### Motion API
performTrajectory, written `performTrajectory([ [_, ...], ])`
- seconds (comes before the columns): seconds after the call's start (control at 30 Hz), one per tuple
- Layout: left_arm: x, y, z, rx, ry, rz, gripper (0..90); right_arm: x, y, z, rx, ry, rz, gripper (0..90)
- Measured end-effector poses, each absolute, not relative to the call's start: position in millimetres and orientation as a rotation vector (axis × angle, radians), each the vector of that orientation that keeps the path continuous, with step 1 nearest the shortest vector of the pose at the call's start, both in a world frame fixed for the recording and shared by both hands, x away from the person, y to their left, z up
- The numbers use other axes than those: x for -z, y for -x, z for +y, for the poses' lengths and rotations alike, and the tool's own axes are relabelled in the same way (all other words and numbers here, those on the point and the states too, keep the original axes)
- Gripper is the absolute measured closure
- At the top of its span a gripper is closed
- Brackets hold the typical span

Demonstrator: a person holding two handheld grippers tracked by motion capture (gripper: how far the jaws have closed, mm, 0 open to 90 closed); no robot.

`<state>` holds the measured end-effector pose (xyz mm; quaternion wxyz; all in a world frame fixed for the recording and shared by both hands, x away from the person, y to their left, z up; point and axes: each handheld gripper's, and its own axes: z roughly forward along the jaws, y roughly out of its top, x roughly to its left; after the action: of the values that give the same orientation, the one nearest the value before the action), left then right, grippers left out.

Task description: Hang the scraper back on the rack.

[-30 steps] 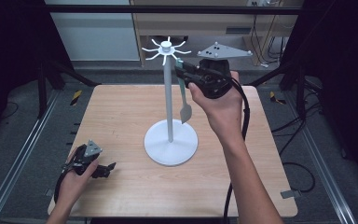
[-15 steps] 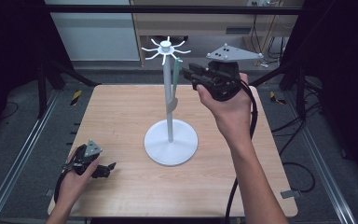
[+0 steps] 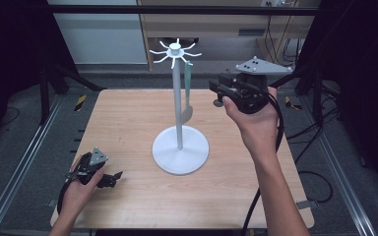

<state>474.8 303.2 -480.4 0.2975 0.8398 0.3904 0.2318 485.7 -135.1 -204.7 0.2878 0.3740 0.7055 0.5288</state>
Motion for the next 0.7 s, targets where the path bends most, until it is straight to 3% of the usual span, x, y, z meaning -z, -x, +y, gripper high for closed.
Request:
performTrajectory([
  [0.23,480,-475,304,-0.617,-2.237,1.036,3.1,225,-487,-149,-1.354,-1.081,1.838,43.3],
  [0.7,480,-475,304,-0.62,-2.241,1.036,3.1,277,-485,-170,-1.319,-1.171,1.825,25.2],
])
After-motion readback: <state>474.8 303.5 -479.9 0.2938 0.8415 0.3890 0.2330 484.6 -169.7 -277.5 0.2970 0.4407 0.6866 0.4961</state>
